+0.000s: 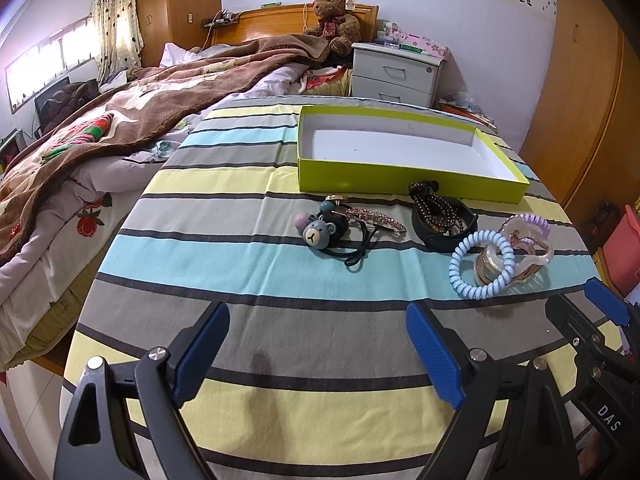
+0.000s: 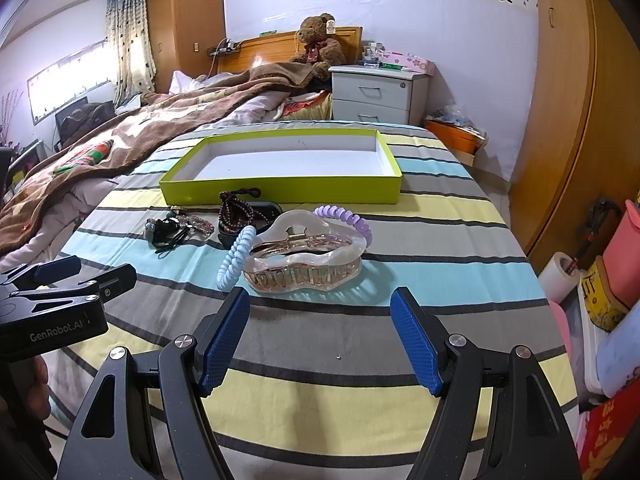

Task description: Organize jewelry

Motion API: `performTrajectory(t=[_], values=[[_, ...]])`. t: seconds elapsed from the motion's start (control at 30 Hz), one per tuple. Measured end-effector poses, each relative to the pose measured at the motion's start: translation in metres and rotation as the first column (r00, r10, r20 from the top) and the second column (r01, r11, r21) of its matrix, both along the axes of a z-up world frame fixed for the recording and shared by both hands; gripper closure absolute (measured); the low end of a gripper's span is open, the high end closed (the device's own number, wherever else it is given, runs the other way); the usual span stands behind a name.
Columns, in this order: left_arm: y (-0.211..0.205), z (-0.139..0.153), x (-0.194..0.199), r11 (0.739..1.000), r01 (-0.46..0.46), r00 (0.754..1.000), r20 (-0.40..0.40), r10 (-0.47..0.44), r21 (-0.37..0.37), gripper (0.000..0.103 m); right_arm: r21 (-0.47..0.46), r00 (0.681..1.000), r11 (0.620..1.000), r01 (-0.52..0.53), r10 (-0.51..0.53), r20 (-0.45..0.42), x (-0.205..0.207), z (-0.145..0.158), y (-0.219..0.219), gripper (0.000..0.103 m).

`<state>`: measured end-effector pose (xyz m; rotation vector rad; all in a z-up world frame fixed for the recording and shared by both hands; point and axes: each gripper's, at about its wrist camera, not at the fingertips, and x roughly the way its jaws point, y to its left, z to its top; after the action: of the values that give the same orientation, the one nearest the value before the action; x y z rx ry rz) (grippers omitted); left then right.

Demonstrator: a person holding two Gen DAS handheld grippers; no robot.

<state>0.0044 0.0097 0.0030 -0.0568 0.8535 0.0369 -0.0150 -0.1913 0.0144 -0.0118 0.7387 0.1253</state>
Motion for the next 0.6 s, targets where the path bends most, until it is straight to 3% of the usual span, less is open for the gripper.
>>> performTrajectory(t=[0.6], values=[[0.0033, 0.0033, -0.0029, 1.0, -0.007, 1.0, 0.009, 0.007, -0.001, 0.012, -0.001, 1.0, 1.0, 0.003, -0.003, 0.001, 0.0008, 0.0011, -0.0004, 0.03]])
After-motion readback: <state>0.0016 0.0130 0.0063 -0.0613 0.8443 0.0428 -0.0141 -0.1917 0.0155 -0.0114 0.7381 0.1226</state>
